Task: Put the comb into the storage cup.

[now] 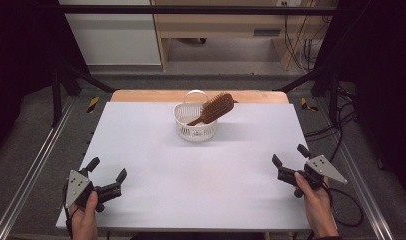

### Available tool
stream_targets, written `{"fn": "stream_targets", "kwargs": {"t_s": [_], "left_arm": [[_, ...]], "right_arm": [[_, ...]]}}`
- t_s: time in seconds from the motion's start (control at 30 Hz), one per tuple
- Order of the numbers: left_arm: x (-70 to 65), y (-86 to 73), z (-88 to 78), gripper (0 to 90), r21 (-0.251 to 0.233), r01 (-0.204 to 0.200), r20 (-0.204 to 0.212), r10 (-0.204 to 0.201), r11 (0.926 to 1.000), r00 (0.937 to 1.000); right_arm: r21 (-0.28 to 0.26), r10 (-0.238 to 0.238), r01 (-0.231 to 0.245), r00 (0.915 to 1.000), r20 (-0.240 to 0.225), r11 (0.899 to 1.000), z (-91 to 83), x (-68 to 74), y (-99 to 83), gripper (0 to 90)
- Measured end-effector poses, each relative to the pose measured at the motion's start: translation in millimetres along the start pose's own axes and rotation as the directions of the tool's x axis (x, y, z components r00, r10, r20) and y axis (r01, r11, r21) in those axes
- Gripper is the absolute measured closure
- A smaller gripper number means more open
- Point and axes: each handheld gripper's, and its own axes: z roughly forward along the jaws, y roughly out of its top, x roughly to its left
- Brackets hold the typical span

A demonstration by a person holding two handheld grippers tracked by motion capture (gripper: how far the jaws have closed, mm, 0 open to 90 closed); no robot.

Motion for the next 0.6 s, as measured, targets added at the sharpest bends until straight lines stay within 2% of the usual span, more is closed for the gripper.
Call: {"fn": "stream_targets", "kwargs": {"t_s": [0.27,0.4,0.6], "left_arm": [[-0.6,0.2,-0.1,0.5,0.005,0.009,0.015,-0.009,1.0,0.9998],[-3.1,0.8,-0.2,0.5,0.003,-0.004,0.027,0.004,1.0,0.9996],[-6.2,0.3,-2.0,0.5,0.004,0.004,0.05,-0.004,1.0,0.9988]], "right_arm": [[0.009,0.004,-0.004,0.9988,-0.048,1.0,-0.1,8.9,-5.4,3.1],[0.012,-0.001,0.002,0.9979,-0.064,1.0,1.1,12.4,-6.9,2.8],[0.029,-0.025,0.027,0.9953,-0.094,0.999,4.4,20.6,-11.2,2.5]]}}
